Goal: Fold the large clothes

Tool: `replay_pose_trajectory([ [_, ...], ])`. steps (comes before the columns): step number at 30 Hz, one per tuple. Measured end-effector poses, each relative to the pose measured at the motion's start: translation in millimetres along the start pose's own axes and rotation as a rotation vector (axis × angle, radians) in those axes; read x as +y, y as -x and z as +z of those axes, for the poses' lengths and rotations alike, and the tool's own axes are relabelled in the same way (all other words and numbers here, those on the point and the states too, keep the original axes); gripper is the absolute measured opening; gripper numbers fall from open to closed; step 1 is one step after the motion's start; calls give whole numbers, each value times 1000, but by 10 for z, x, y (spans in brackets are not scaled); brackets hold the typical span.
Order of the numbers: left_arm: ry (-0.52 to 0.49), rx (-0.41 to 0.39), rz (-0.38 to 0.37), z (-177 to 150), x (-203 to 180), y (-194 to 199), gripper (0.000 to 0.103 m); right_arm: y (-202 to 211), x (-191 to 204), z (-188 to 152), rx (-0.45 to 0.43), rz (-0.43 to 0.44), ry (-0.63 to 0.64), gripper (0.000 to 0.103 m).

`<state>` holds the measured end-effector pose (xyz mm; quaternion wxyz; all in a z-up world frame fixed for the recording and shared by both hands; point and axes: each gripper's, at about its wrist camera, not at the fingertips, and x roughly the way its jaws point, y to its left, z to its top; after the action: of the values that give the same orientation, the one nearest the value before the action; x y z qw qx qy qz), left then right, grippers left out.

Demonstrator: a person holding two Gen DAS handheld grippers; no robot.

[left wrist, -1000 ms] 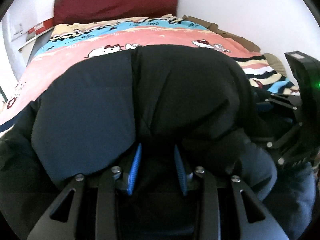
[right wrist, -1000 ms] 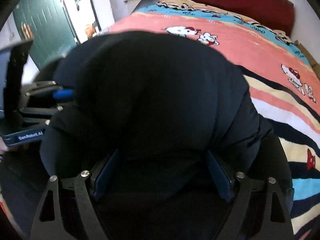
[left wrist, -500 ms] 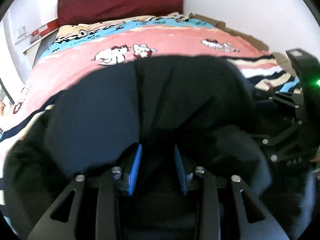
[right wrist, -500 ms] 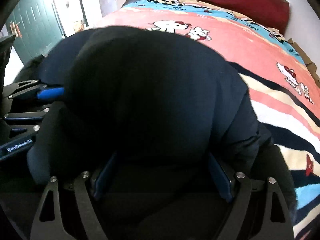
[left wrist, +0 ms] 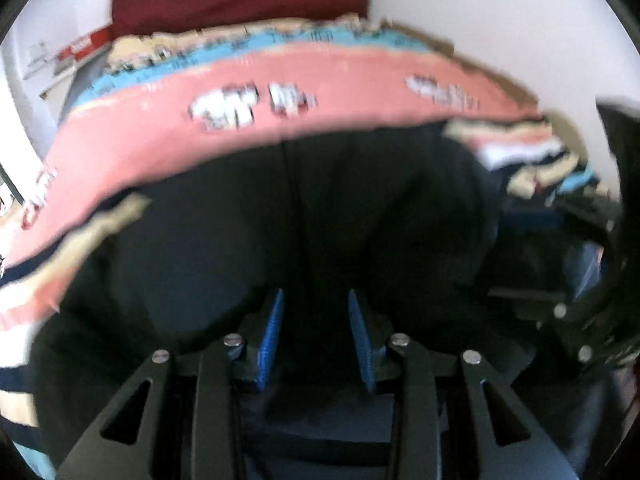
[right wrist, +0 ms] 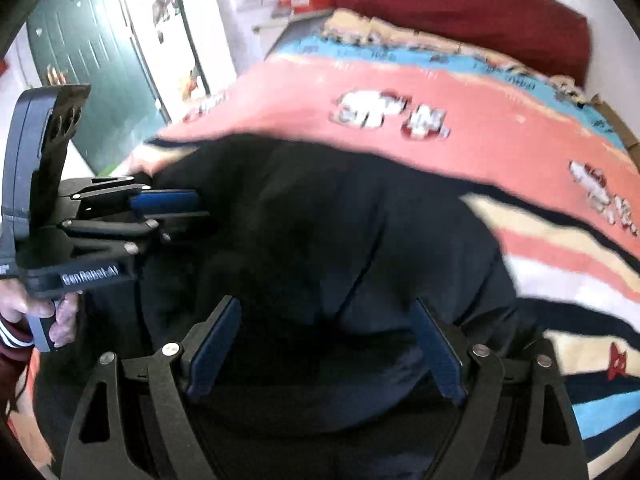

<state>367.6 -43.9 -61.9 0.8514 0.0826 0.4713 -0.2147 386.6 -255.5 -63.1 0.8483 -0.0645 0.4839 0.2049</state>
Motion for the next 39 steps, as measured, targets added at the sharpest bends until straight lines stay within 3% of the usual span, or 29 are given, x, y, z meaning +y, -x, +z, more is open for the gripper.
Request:
replay_pose_trajectory([
  [3,-10,-25,18,-225,-103,-152,32,-307,40,-164,77,-46,48,86],
  [6,47,-31,-17,-242,-23,-280,31,-561,-5,-238,93,-92,40,87],
  [12,36,-35,30,-166,-38,-449,31,-760,-12,-166,88,-174,55,89],
  [17,41,-21,-7,-131,6,-168,32,-579,55,-106,112,-177,62,88],
  [21,77,-91,-34,-94,171,262,32,-46,73,-80,-6,-132,36,88],
  [26,128,-124,25,152,462,358,32,250,50,99,-98,-128,15,88],
  [29,156,-101,29,271,560,180,32,107,11,256,-112,-133,-16,88],
  [32,142,-42,53,196,507,-132,32,-179,7,193,-57,-141,-23,88],
  [34,132,-44,58,81,450,-247,32,-464,-47,86,17,-126,-45,88],
  [39,142,-60,58,19,424,-365,32,-720,-106,-25,41,-151,-42,90],
])
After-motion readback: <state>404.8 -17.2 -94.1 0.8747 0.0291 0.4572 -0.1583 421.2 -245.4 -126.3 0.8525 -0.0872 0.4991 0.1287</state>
